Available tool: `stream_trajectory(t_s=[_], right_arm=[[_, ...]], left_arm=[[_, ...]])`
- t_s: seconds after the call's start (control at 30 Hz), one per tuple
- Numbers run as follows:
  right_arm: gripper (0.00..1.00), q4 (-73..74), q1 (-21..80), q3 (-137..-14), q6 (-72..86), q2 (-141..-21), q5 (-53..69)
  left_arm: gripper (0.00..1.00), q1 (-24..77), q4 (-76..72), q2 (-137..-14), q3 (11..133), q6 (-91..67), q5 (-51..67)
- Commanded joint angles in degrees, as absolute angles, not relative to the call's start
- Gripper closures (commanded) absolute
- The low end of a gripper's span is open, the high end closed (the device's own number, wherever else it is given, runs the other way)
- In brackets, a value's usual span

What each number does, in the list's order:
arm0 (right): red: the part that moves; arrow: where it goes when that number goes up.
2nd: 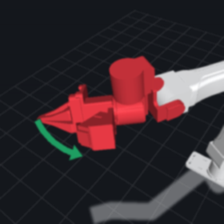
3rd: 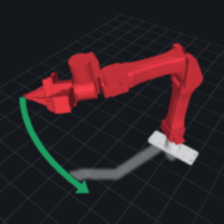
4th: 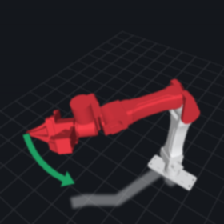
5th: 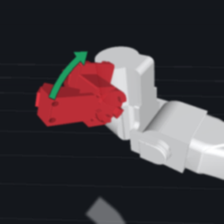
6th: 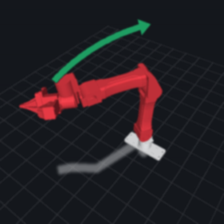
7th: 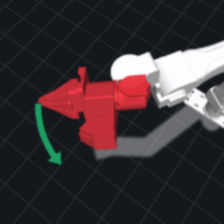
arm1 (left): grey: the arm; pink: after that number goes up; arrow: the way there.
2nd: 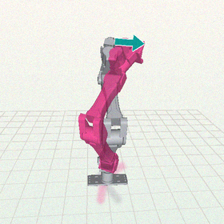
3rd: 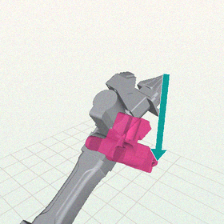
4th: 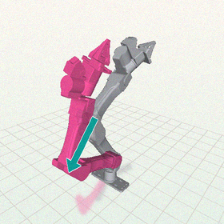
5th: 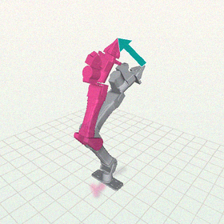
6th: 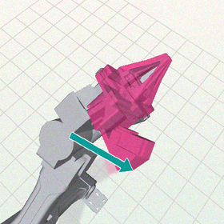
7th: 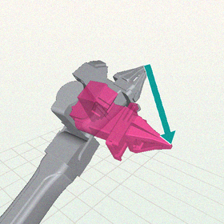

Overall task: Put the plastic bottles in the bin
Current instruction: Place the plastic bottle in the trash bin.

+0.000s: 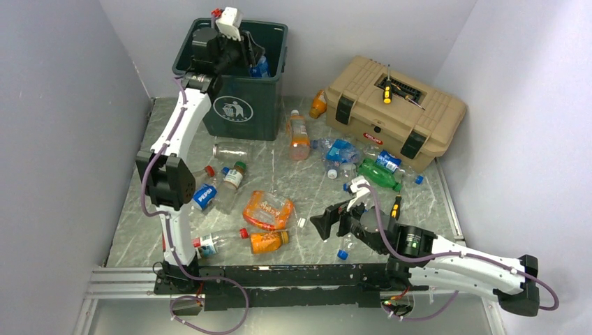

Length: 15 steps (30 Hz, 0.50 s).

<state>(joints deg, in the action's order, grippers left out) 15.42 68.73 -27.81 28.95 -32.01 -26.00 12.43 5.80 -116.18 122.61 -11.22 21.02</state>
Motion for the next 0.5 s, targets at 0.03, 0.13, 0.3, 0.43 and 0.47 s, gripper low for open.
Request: stream_trajectory(t_s=[0.03,0.13,0.3,0.43,0.47], right_arm=[[0.0,14.9,68.9,-30.9,28.4,-32.0,-29.1],[0.0,15.3,68.9,-31.0,28.2,-31.7,-29.9],[0.0,15.9,68.8,-32.1,27.3,-31.4,-30.9],[0.0,16.5,68.9,-32.7,27.0,-31.1,-31.4],[0.0,16.4,68.9,-32.8,27.1,-31.1,-31.4]], left_arm=[[0.23,12.0,5.7,-114.5,120.5,-8.1,19.2],[0.09,12.0,4.3,-112.3,119.3,-8.7,18.6],[0.01,12.0,-5.4,-104.4,112.6,-11.6,16.5],[0.01,12.5,-7.1,-94.0,107.8,-13.1,12.0],[0.0,12.7,-7.2,-91.0,105.9,-13.0,10.6]])
